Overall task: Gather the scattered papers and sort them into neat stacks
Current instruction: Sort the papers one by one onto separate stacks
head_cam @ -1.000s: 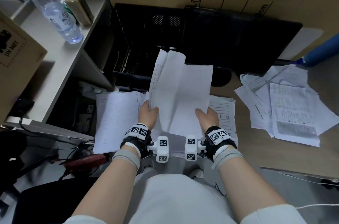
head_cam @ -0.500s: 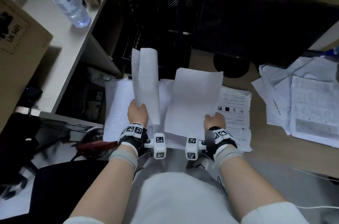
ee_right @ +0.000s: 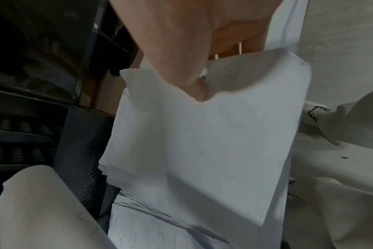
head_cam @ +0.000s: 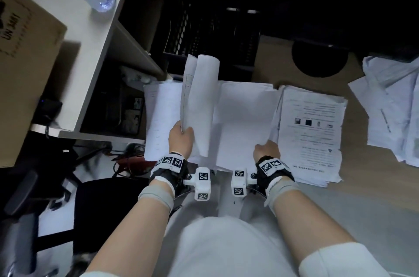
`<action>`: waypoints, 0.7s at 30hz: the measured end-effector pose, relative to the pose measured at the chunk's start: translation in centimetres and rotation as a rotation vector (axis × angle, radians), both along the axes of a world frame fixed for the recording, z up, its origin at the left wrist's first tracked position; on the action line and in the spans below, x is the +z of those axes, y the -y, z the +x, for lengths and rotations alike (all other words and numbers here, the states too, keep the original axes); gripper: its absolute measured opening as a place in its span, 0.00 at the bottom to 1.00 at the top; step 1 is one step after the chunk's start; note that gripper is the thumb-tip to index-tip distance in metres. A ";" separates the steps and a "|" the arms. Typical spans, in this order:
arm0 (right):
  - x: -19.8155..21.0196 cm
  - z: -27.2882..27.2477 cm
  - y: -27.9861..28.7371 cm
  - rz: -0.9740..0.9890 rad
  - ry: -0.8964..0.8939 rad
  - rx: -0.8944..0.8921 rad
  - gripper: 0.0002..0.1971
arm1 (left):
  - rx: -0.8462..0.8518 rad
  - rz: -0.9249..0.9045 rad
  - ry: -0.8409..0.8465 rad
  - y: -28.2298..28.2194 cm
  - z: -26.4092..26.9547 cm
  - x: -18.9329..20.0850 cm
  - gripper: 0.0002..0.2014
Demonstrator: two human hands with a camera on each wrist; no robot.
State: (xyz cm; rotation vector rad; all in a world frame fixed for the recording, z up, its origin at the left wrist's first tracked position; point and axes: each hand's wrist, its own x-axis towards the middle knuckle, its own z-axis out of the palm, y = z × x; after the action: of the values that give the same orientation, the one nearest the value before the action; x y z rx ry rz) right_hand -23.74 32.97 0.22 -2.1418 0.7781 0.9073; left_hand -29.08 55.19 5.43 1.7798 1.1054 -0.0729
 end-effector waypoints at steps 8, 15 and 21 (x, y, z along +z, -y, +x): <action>2.3 0.9 -0.6 0.011 0.182 -0.100 0.39 | -0.022 -0.066 0.052 1.5 0.8 0.0 0.07; 7.6 2.0 0.6 0.625 0.190 -0.039 0.22 | -0.097 -0.182 0.166 6.3 1.8 1.5 0.14; 9.8 2.0 3.8 0.719 0.192 -0.006 0.31 | -0.167 -0.264 0.204 10.5 1.7 2.9 0.19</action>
State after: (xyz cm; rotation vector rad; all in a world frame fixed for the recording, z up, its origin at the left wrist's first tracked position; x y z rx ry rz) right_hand -21.74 29.21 10.01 -1.5536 0.2896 0.8032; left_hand -27.43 44.68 8.32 1.5992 0.7629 -0.1289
